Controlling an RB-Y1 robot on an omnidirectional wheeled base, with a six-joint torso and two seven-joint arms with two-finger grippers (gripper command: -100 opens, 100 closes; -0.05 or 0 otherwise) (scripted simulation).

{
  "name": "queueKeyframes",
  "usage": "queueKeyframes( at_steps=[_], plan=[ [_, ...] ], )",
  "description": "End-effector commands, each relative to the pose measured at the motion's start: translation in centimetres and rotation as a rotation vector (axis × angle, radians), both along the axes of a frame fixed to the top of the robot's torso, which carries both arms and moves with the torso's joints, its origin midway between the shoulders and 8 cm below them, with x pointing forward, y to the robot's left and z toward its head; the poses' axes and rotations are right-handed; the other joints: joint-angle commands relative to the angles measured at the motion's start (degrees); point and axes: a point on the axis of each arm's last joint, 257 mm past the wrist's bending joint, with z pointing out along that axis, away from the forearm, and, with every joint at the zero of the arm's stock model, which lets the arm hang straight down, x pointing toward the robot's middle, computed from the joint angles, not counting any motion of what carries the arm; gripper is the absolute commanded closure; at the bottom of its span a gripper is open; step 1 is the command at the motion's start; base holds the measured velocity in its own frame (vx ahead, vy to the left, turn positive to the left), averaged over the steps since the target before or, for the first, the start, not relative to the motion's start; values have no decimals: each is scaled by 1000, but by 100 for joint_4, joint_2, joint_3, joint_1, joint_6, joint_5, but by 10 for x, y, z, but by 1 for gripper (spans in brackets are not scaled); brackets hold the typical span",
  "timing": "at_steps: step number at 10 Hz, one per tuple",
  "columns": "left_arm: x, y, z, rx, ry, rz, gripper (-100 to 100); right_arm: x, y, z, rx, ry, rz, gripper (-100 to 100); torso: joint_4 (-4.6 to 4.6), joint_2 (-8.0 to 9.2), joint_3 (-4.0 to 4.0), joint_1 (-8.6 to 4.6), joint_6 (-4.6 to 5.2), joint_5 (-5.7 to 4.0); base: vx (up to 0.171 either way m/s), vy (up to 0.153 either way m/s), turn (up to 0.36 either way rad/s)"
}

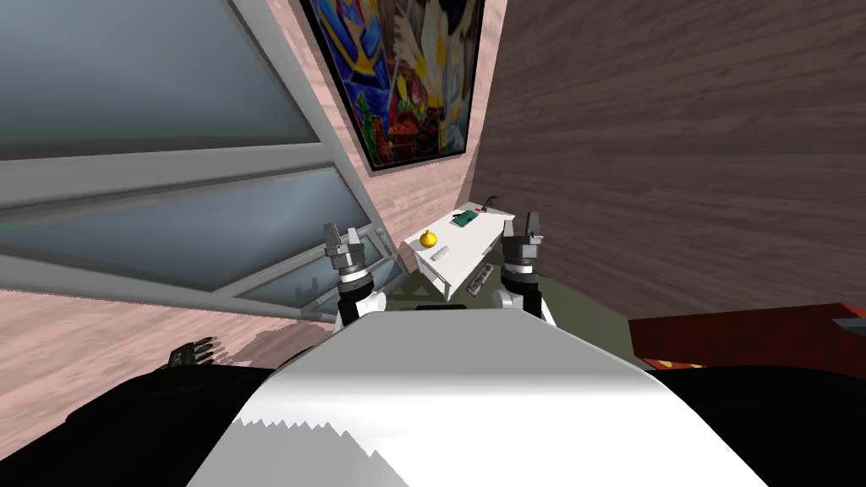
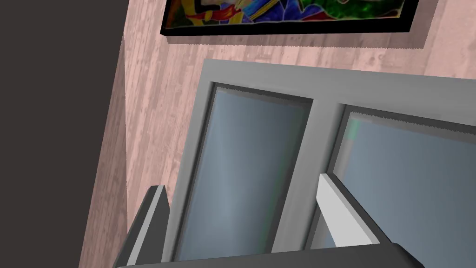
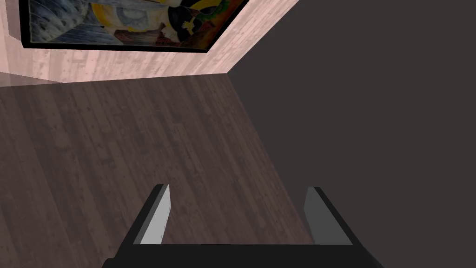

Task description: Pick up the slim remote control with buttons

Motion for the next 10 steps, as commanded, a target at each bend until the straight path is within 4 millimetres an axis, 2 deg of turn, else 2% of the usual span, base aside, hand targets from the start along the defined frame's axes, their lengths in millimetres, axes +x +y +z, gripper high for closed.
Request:
queueKeyframes(
  at_steps=[1, 5, 8, 9, 10],
  plan=[
    [0, 0, 0, 0, 0, 0, 0, 1, 3, -5, -26, 15, 17, -100, 0, 0, 0, 0, 0, 0, -36, -31, 273],
    [0, 0, 0, 0, 0, 0, 0, 7, 11, -30, -103, 80, 62, -100, 8, 36, 21, -36, -2, -8, -89, -81, 334],
    [0, 0, 0, 0, 0, 0, 0, 13, 17, -66, -186, 170, 102, -100, 8, 34, 20, -42, -3, -9, -101, -93, 433],
    [0, 0, 0, 0, 0, 0, 0, 13, 17, -66, -196, 172, 106, -100, 8, 36, 21, -49, -2, -11, -82, -80, 264],
    [0, 0, 0, 0, 0, 0, 0, 15, 19, -82, -230, 210, 121, -100, 7, 27, 16, -43, 1, -10, -71, -58, 400]
  ],
)
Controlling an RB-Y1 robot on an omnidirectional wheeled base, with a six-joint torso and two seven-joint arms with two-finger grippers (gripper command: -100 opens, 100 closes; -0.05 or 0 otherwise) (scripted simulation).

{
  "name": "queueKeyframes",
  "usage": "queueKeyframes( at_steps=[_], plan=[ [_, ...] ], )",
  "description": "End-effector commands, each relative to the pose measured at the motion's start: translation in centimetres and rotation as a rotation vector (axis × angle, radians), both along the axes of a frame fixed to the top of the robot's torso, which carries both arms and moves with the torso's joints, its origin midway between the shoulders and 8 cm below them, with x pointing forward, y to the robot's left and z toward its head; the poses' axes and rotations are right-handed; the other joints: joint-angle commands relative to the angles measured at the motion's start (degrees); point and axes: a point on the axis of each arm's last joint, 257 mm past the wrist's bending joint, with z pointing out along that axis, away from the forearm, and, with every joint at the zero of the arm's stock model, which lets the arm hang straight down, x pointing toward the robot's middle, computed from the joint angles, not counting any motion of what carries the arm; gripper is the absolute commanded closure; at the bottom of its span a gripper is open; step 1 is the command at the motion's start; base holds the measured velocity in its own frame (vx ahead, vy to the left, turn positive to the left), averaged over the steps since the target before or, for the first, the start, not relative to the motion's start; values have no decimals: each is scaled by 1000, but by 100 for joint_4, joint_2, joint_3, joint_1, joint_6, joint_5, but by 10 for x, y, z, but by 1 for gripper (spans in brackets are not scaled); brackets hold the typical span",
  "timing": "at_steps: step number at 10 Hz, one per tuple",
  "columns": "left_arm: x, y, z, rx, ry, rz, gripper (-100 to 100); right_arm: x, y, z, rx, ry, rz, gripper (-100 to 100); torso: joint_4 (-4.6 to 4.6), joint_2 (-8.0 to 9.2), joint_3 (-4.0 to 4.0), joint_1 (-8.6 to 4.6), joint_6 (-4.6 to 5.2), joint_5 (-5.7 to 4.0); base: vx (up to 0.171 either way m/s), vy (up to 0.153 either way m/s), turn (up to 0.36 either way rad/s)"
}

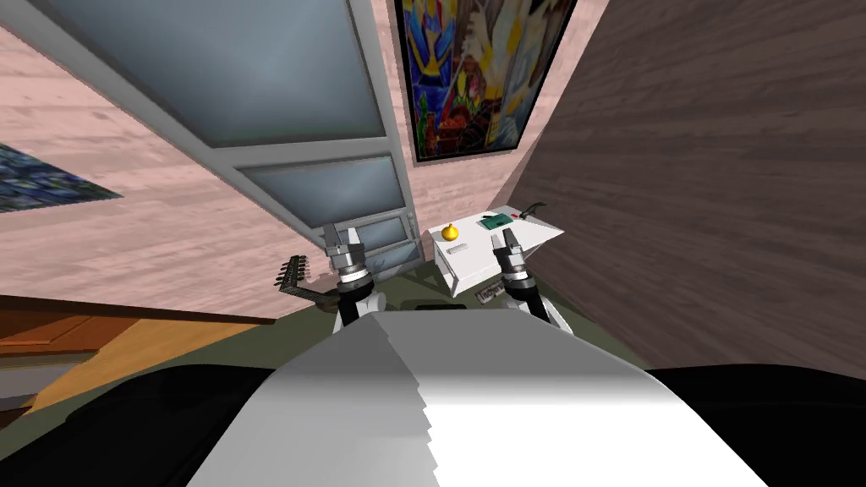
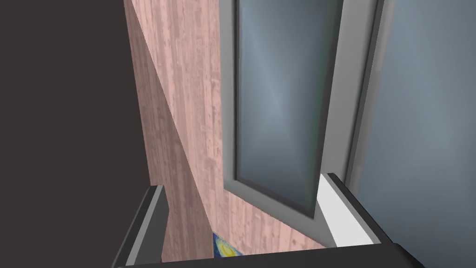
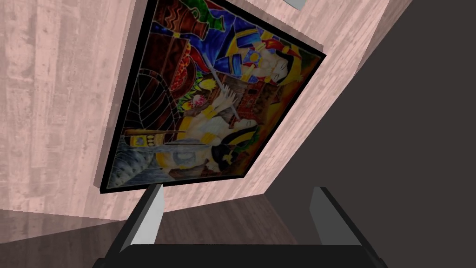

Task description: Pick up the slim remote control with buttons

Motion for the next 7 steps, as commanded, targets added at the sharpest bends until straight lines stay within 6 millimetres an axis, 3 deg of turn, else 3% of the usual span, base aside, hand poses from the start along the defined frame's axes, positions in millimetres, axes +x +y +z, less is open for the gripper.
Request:
queueKeyframes(
  at_steps=[1, 2, 4, 5, 6, 7],
  plan=[
    [0, 0, 0, 0, 0, 0, 0, 2, 3, -26, -52, 60, 21, -100, 0, 0, 0, 0, 0, 0, -72, -68, 424],
    [0, 0, 0, 0, 0, 0, 0, 2, 3, -26, -63, 61, 26, -100, -1, -4, -2, -2, 1, -1, -64, -49, 265],
    [0, 0, 0, 0, 0, 0, 0, 3, 4, -67, -139, 153, 52, -100, -1, -3, -2, 10, 1, 2, -91, -41, 444],
    [0, 0, 0, 0, 0, 0, 0, 3, 4, -68, -156, 156, 59, -100, 0, -1, 0, 1, 1, 1, -60, -58, 342],
    [0, 0, 0, 0, 0, 0, 0, 2, 3, -91, -201, 207, 73, -100, -1, -10, -5, -2, 5, -1, -64, -40, 399],
    [0, 0, 0, 0, 0, 0, 0, 1, 2, -91, -208, 208, 76, -100, -2, -10, -6, 2, 3, 0, -53, -36, 295]
  ],
)
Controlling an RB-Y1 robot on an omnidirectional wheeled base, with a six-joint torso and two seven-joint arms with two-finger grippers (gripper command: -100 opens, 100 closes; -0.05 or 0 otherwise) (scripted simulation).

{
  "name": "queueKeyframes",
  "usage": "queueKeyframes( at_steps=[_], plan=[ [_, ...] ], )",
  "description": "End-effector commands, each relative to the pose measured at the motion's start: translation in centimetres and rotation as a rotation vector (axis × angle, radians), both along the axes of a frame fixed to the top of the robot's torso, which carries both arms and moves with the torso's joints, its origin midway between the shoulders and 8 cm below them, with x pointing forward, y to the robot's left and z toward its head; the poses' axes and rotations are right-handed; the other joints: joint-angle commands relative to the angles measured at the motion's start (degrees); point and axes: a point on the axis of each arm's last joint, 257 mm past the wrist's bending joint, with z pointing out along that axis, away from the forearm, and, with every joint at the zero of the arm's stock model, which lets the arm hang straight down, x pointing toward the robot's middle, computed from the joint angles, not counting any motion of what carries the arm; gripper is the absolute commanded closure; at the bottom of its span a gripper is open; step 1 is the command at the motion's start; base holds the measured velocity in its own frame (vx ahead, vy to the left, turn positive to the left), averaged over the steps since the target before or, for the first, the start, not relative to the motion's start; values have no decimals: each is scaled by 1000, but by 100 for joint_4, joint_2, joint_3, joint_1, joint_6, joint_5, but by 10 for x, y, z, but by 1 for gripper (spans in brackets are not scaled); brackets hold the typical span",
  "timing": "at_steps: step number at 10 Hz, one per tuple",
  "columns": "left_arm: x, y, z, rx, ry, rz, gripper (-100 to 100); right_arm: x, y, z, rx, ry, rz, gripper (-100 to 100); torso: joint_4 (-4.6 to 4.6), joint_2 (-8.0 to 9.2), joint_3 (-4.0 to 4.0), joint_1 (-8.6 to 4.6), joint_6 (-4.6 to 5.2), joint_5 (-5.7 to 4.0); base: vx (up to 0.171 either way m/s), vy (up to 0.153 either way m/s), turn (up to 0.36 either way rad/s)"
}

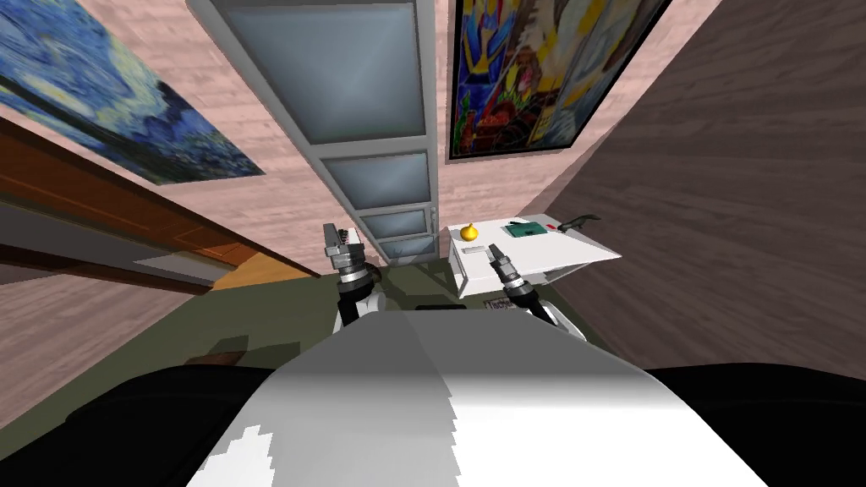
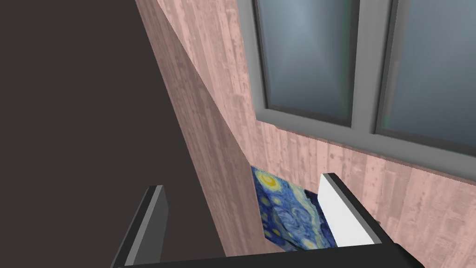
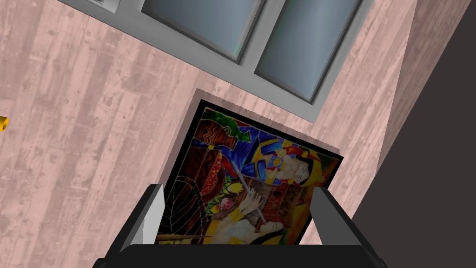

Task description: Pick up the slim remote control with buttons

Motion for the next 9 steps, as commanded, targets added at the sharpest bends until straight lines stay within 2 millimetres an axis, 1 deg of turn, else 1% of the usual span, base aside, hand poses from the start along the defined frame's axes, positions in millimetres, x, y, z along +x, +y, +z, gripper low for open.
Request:
queueKeyframes(
  at_steps=[1, 2, 3, 4, 5, 6, 7, 8, 9],
  plan=[
    [0, 0, 0, 0, 0, 0, 0, -2, -3, -27, -58, 55, 20, -100, 0, 0, 0, 0, 0, 0, -60, -35, 440],
    [0, 0, 0, 0, 0, 0, 0, -2, -5, -30, -66, 61, 21, -100, -1, 0, -1, -1, -4, 0, -44, -37, 225],
    [0, 0, 0, 0, 0, 0, 0, -6, -8, -56, -118, 117, 36, -100, -1, -5, -3, -2, 3, 0, -42, -31, 369],
    [0, 0, 0, 0, 0, 0, 0, -6, -9, -56, -124, 118, 38, -100, -2, -7, -4, -2, -2, 0, -40, -31, 250],
    [0, 0, 0, 0, 0, 0, 0, -12, -15, -83, -180, 175, 52, -100, -2, -8, -5, -1, 3, 0, -48, -30, 416],
    [0, 0, 0, 0, 0, 0, 0, -18, -17, -103, -230, 217, 72, -100, -2, -8, -5, -2, -2, 0, -66, -47, 478],
    [0, 0, 0, 0, 0, 0, 0, -19, -24, -110, -250, 235, 71, -100, -1, -3, -2, -8, 0, -2, -53, -40, 444],
    [0, 0, 0, 0, 0, 0, 0, -28, -30, -134, -305, 287, 88, -100, -1, -6, -3, -7, 0, -1, -44, -41, 417],
    [0, 0, 0, 0, 0, 0, 0, -29, -34, -138, -316, 296, 87, -100, -2, -10, -6, -9, 1, -2, -27, -34, 262]
  ],
)
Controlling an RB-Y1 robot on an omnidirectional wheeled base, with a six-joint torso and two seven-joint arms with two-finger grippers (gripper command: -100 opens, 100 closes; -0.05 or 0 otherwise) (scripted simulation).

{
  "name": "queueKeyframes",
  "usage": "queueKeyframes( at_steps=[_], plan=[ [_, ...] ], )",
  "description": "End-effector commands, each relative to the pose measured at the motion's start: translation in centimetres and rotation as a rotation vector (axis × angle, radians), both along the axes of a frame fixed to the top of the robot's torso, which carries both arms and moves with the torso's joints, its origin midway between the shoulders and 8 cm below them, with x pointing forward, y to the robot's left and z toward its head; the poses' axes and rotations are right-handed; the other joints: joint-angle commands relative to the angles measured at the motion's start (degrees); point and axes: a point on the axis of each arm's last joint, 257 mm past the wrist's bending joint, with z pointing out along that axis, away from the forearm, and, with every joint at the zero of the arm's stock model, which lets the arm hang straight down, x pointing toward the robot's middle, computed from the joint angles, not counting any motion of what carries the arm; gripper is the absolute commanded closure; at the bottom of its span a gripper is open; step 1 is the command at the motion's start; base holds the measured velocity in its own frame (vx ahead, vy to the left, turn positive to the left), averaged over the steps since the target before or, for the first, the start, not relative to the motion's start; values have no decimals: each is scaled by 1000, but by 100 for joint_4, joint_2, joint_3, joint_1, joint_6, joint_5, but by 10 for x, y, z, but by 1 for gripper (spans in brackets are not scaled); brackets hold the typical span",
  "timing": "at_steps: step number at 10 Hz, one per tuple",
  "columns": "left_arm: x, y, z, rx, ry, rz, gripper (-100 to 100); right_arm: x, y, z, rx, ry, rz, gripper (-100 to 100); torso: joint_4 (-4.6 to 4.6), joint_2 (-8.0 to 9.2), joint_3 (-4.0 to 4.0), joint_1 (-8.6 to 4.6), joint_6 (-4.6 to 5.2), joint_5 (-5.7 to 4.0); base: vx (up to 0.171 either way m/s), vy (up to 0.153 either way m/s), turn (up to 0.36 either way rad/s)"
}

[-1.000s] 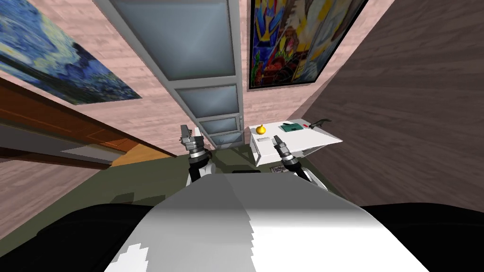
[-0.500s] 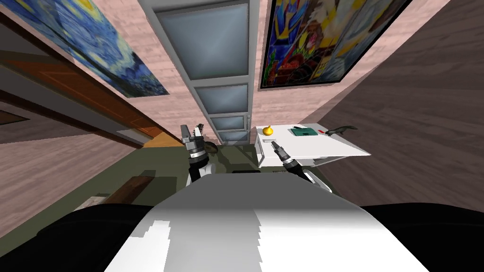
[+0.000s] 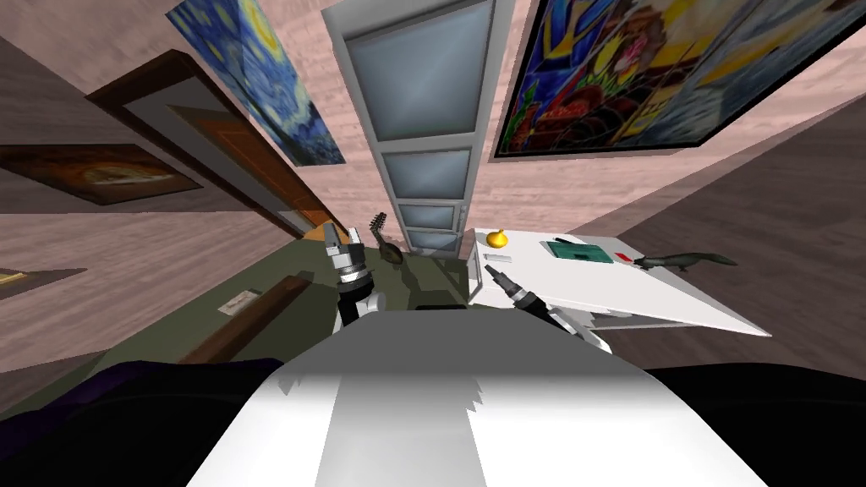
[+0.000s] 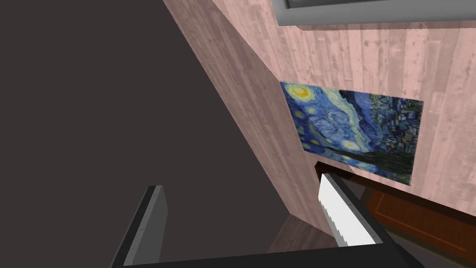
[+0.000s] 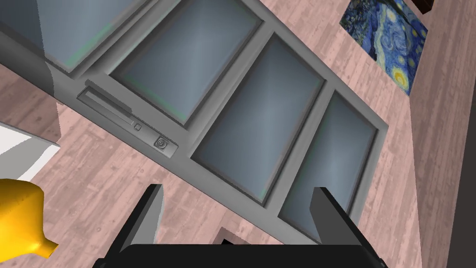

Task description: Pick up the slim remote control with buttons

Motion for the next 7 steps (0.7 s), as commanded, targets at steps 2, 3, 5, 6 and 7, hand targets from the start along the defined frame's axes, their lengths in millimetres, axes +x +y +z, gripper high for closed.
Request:
queueKeyframes(
  at_steps=[2, 3, 5, 6, 7],
  plan=[
    [0, 0, 0, 0, 0, 0, 0, -14, -14, -33, -83, 74, 18, -100, -1, -2, -1, 1, -4, 1, -24, -29, 370],
    [0, 0, 0, 0, 0, 0, 0, -24, -22, -52, -145, 118, 45, -100, -1, -5, -3, 2, 1, 0, -25, -31, 405],
    [0, 0, 0, 0, 0, 0, 0, -40, -43, -81, -220, 187, 55, -100, -2, -7, -4, -1, 2, 0, -20, -36, 310],
    [0, 0, 0, 0, 0, 0, 0, -41, -46, -84, -224, 195, 50, -100, -2, -7, -4, -4, -1, 0, -18, -37, 259],
    [0, 0, 0, 0, 0, 0, 0, -55, -61, -104, -291, 248, 72, -100, -2, -8, -5, -2, 3, -1, -13, -35, 370]
  ],
)
